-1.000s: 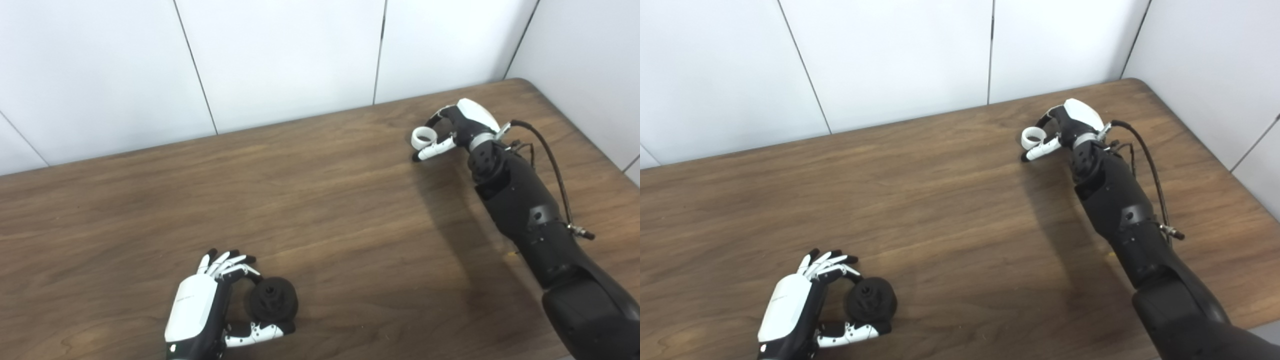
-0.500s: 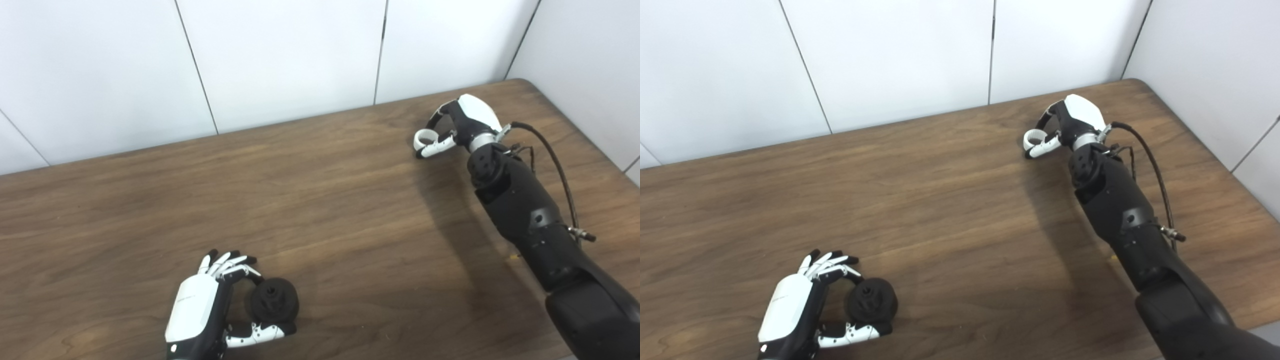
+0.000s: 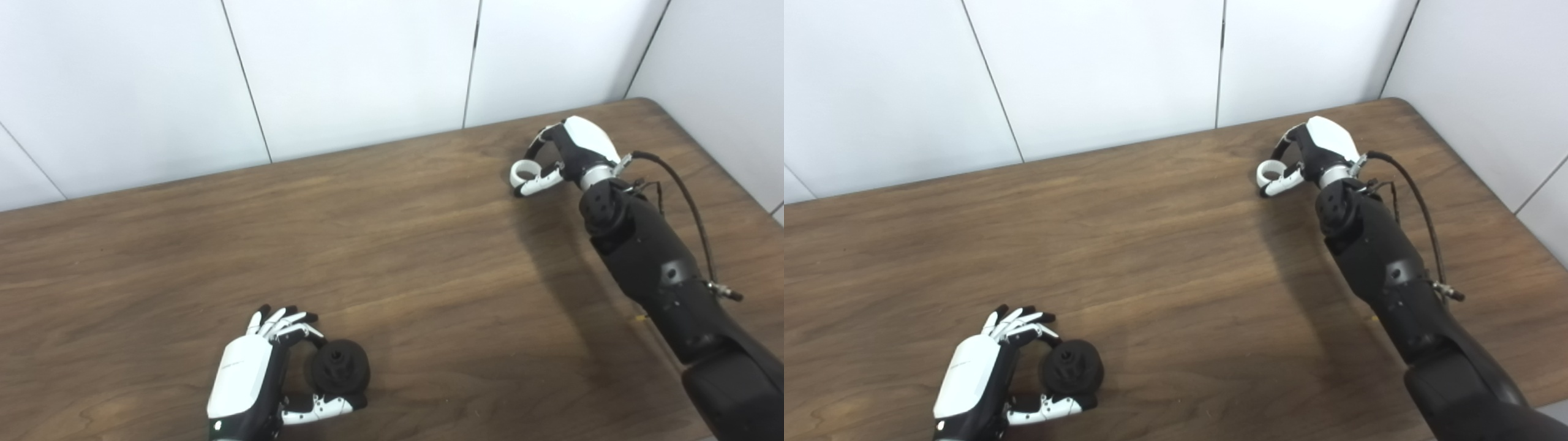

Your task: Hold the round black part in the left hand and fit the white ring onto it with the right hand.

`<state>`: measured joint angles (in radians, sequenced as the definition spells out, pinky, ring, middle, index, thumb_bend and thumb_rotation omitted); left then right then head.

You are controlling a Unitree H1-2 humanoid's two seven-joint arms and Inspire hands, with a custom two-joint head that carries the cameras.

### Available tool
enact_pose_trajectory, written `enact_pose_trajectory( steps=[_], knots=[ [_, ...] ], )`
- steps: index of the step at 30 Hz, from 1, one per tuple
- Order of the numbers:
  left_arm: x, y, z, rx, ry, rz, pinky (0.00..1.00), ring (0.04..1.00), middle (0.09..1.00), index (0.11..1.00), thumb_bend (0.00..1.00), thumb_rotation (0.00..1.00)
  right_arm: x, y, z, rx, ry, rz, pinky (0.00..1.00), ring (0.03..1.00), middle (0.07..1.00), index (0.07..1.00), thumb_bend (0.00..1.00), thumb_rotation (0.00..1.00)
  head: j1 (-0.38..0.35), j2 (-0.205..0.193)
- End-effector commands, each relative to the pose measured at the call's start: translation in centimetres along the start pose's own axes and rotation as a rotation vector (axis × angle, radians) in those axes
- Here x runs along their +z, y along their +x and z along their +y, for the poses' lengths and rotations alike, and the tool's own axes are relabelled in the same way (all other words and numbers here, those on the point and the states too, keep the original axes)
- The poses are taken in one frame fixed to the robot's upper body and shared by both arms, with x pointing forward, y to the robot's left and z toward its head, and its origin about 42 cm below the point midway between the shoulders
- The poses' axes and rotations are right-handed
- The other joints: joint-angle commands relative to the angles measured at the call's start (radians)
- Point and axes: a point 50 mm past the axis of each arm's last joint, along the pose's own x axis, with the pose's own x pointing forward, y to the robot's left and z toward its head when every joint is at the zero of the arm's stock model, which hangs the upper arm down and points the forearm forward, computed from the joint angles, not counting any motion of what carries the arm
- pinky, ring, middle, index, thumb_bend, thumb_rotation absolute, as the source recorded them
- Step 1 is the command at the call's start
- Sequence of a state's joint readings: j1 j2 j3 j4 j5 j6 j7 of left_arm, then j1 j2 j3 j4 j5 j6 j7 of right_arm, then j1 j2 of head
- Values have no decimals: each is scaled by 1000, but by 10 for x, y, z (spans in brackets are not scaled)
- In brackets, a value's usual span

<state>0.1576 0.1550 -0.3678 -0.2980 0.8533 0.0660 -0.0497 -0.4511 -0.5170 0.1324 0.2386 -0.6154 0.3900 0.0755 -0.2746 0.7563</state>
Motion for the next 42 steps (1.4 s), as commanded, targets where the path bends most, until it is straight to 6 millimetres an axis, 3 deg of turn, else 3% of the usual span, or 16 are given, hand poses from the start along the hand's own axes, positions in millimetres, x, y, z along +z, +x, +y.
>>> enact_pose_trajectory(
  steps=[1,9,18,26,31,42],
  knots=[
    [2,-2,-7,-42,2,10,1000,880,781,484,524,51,20,-1,-37,-74,-25,-110,1000,974,856,487,522,131,9,0],
    [11,1,-12,-45,2,11,1000,880,782,484,524,50,72,-46,-48,18,15,-285,1000,973,859,485,524,136,61,9],
    [22,6,-17,-49,-12,16,1000,887,786,485,524,51,119,-122,-45,140,17,-538,1000,965,836,483,524,135,152,35],
    [33,14,-22,-41,-8,12,1000,890,789,484,524,52,134,-165,-37,240,29,-653,1000,967,834,483,524,136,234,70],
    [37,17,-24,-36,-5,15,1000,888,782,484,524,52,140,-183,-31,280,12,-717,1000,968,837,482,524,136,242,82],
    [40,21,-23,-34,2,16,1000,887,780,484,524,51,149,-206,-11,340,-49,-804,1000,985,843,482,524,135,247,102]
  ],
)
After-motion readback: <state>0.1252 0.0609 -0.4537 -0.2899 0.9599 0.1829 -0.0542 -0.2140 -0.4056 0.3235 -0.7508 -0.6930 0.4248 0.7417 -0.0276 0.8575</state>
